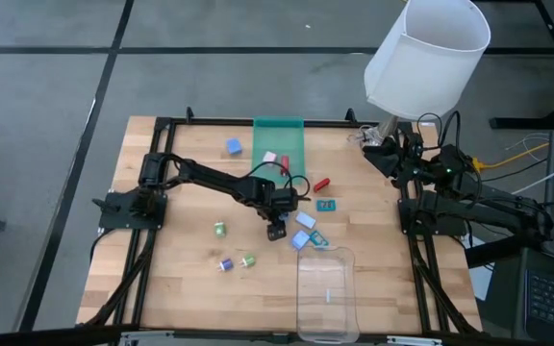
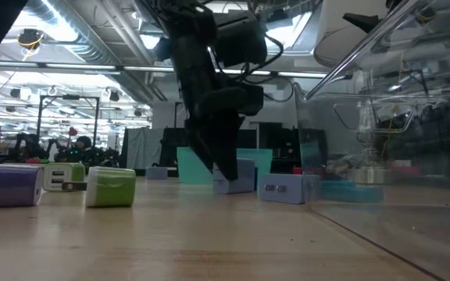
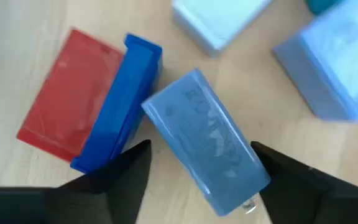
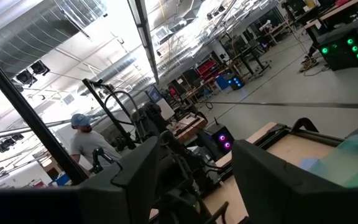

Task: Pick & Place Office items
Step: Put the middle blue charger adapter into the green bin, then put the top blue charger adapter into the green bin

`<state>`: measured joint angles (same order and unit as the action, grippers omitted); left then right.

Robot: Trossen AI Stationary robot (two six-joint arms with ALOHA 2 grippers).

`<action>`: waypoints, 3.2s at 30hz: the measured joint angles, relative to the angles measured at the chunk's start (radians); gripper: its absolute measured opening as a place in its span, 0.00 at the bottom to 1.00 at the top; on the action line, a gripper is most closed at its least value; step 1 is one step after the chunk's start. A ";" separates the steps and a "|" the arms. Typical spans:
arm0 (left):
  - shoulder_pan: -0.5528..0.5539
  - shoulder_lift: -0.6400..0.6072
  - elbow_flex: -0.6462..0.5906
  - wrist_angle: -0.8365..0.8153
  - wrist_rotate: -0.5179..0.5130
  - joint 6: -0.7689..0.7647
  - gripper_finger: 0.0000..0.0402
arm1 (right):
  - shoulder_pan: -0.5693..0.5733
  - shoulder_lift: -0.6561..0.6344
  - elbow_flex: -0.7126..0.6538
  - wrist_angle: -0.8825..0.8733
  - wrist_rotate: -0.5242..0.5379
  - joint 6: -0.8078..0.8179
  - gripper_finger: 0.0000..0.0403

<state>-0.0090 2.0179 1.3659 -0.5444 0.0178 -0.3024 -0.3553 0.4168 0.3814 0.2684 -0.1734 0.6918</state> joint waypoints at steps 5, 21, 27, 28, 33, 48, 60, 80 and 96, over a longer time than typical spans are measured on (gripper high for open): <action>0.014 0.013 0.001 0.012 0.047 -0.080 0.39 | 0.000 0.000 0.000 -0.001 0.000 0.000 0.50; -0.025 -0.003 0.024 0.049 0.216 -0.175 0.28 | 0.000 0.000 0.000 -0.024 0.000 -0.005 0.50; 0.020 -0.134 0.074 0.041 0.105 -0.129 0.28 | -0.001 0.000 0.000 -0.024 0.005 -0.019 0.50; 0.040 -0.157 0.080 0.040 0.071 -0.123 0.28 | -0.001 0.000 0.000 -0.024 0.006 -0.019 0.50; 0.186 -0.230 0.084 -0.046 -0.045 -0.041 0.28 | -0.001 0.000 0.000 -0.024 0.024 -0.019 0.50; 0.609 -0.169 0.082 -0.057 0.132 0.229 0.43 | -0.001 0.000 0.000 -0.023 0.053 0.000 0.50; 0.538 -0.172 0.085 -0.004 -0.044 0.207 0.76 | -0.001 0.006 0.000 -0.023 0.105 -0.020 0.50; 0.711 -0.170 0.043 -0.278 -0.181 -0.603 0.75 | -0.001 0.007 0.000 -0.023 0.114 0.027 0.50; 0.786 -0.153 0.043 -0.347 0.008 -0.690 0.75 | -0.001 0.008 0.000 -0.059 0.158 0.029 0.50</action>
<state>0.7765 1.8652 1.4090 -0.8911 0.0258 -0.9927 -0.3565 0.4243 0.3817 0.2096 -0.0154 0.7212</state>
